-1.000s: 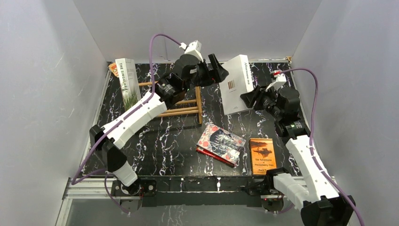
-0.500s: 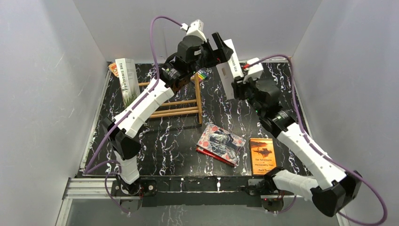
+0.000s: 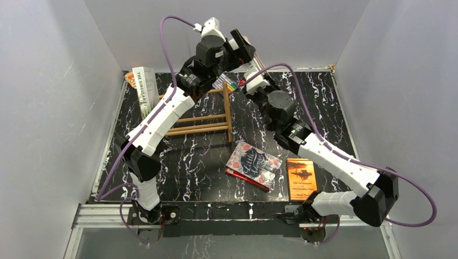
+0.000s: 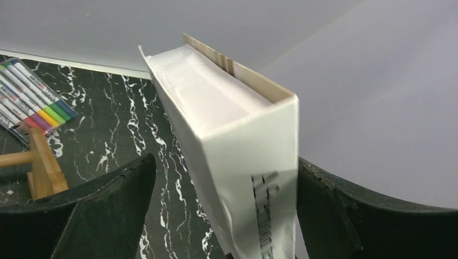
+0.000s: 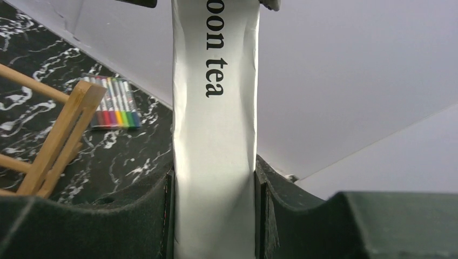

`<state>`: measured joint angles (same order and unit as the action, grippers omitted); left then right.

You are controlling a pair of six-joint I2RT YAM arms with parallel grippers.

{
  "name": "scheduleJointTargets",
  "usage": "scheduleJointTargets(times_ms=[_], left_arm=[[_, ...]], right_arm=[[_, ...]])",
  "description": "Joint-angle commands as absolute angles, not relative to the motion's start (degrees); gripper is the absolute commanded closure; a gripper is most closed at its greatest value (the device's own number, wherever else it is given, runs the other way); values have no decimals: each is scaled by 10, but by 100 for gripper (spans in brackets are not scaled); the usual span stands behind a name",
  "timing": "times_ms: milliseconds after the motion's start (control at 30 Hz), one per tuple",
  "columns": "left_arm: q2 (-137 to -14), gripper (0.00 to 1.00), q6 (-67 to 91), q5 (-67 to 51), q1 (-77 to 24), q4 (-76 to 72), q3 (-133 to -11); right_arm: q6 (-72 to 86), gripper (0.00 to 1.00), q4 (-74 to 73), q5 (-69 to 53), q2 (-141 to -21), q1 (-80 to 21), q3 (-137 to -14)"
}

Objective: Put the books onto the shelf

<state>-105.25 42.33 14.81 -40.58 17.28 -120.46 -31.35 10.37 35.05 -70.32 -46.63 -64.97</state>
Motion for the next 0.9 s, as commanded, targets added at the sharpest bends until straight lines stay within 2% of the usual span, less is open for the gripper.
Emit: scheduleJointTargets(times_ms=[0,267,433,633,867], left_arm=[[-1026,11,448,119,-368,192,-1208],[-1000,12,465,67,-339,185,-1180],[-973,21,507,29,-323,182,-1146],[-969,20,533,0,-316,157,-1143],[-969,38,550,-26,-315,142,-1128]], right_arm=[[-498,60,300,407,-710,-498,-632],[-636,61,402,413,-746,-508,-605],[-698,61,463,408,-758,-513,-582],[-778,61,536,407,-783,-525,-558],[-812,61,563,410,-801,-535,-551]])
